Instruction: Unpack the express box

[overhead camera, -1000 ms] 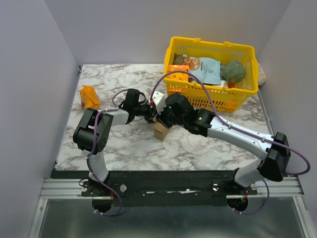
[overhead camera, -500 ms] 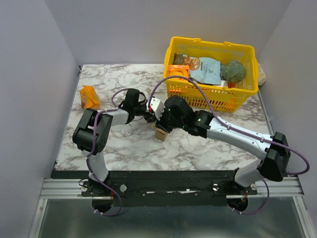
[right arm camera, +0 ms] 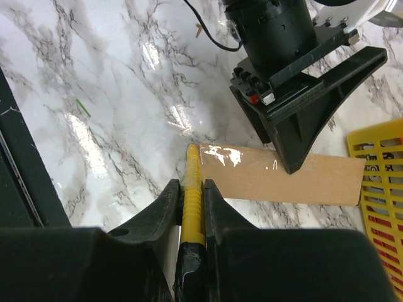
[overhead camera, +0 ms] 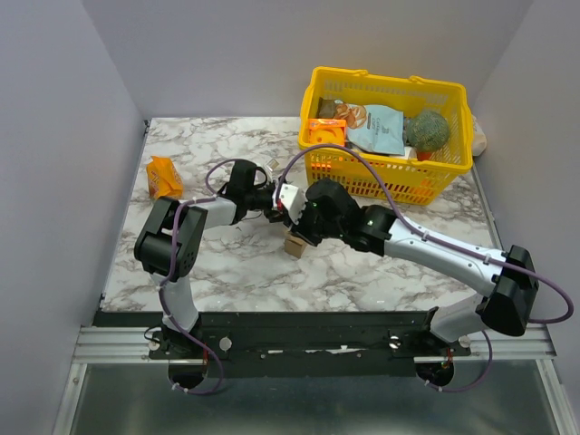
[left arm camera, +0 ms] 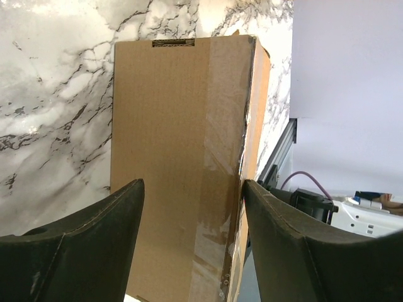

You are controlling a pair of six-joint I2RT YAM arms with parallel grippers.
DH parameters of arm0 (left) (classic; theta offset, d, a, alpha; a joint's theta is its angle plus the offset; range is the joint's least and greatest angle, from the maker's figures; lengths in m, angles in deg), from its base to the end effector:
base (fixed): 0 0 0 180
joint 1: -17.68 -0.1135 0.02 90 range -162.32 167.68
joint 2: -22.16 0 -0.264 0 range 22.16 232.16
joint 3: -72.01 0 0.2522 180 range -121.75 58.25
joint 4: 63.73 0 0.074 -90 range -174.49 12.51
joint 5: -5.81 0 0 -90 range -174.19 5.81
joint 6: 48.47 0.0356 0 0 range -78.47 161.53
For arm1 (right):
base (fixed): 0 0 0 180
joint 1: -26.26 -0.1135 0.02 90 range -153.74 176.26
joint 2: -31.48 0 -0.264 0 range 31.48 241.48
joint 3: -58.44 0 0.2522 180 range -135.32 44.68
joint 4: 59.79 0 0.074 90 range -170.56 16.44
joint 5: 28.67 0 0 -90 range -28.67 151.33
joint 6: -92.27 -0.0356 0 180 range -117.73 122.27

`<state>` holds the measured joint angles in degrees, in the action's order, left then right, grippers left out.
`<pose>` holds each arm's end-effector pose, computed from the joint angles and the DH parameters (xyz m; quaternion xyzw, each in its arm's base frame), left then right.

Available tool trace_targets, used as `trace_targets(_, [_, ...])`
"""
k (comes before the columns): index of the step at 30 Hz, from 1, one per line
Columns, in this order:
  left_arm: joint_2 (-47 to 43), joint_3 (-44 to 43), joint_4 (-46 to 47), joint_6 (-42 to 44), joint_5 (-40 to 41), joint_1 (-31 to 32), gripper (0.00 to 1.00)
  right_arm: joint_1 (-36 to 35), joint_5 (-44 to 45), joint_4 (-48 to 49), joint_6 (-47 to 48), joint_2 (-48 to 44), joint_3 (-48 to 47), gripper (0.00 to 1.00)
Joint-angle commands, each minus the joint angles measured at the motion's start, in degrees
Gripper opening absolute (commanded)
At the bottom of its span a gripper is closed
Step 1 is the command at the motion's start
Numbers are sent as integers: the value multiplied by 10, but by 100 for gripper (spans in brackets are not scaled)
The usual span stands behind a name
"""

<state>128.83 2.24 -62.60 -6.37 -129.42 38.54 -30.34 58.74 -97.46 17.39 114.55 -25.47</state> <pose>0.3440 -0.1581 0.1571 -0.0217 0.8399 -0.5201 0.1540 0.1792 0.2747 0.3136 -0.5319 0.7187 0.1773 0.4113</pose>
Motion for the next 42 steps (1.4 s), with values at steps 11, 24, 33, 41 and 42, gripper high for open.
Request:
trace_targets(11, [28, 7, -64, 53, 52, 3, 73, -4, 13, 10, 7, -18, 30, 0])
trace_targets(24, [31, 7, -67, 54, 52, 3, 73, -4, 36, 32, 5, -1, 27, 0])
trace_targets(33, [35, 5, -68, 53, 52, 3, 73, -4, 29, 26, 3, 8, 19, 0])
trace_targets(41, [37, 4, -68, 52, 51, 3, 73, -4, 42, 31, 4, 21, 18, 0])
trace_targets(42, [38, 3, -68, 51, 51, 3, 73, -4, 42, 32, 4, 23, 17, 0])
